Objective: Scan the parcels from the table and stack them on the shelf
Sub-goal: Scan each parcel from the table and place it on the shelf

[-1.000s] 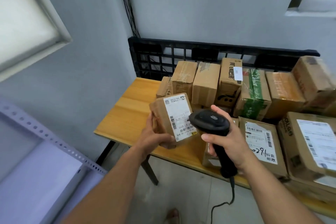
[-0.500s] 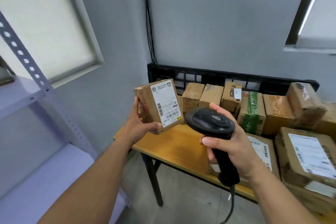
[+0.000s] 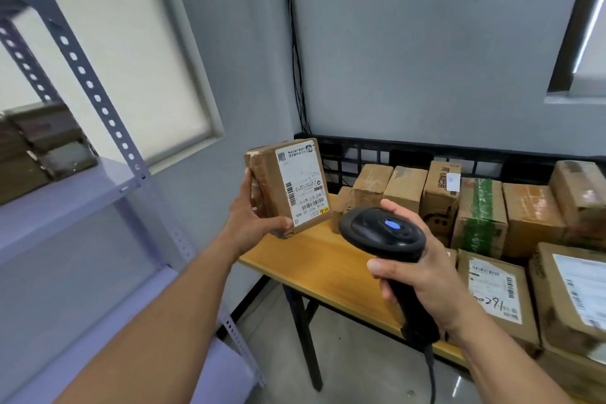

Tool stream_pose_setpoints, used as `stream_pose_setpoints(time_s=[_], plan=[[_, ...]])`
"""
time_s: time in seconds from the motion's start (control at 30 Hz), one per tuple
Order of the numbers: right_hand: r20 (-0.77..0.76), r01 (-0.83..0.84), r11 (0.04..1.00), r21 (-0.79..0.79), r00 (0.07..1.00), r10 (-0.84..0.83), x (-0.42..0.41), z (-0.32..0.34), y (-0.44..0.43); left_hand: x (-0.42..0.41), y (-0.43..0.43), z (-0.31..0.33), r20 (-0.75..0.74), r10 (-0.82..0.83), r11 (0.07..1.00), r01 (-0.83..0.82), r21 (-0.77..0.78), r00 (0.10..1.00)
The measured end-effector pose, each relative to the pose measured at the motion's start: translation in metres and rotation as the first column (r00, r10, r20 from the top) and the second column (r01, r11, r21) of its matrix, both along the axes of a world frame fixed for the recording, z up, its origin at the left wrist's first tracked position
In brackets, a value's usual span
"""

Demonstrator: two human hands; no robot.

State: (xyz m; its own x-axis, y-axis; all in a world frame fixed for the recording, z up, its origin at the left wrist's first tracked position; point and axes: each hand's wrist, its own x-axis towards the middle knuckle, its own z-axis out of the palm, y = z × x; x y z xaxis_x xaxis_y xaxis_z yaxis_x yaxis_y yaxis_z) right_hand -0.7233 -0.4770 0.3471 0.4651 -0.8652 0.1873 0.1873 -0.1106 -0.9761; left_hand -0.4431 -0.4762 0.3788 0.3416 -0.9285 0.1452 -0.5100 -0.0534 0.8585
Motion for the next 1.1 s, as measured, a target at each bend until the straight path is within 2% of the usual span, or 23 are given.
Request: stream_pose_setpoints(time_s=[0.3,0.43,0.63,0.87,1.1], plan=[[-0.005,-0.018,0.997,-0.069,1.000,0.018,0.049,0.019,0.006,0.050,0.019,0.016,-0.018,0.046,0.998,-0.047,-0.049,0.999],[0.006,-0.038,0.993,-0.114,0.999,0.039,0.094,0.037,0.011,0.091,0.041,0.031,-0.034,0.081,0.992,-0.084,-0.090,0.996],[0.006,-0.156,0.970,-0.185,0.987,0.160,0.183,0.055,0.030,0.169,0.102,0.061,-0.058,0.192,0.962,-0.199,-0.186,0.980],[0.026,-0.298,0.939,-0.173,0.951,0.307,0.288,0.069,0.064,0.254,0.188,0.089,-0.035,0.365,0.879,-0.357,-0.317,0.930],[0.010,-0.404,0.886,-0.225,0.909,0.417,0.386,0.086,0.104,0.338,0.270,0.116,-0.169,0.543,0.731,-0.562,-0.386,0.822]])
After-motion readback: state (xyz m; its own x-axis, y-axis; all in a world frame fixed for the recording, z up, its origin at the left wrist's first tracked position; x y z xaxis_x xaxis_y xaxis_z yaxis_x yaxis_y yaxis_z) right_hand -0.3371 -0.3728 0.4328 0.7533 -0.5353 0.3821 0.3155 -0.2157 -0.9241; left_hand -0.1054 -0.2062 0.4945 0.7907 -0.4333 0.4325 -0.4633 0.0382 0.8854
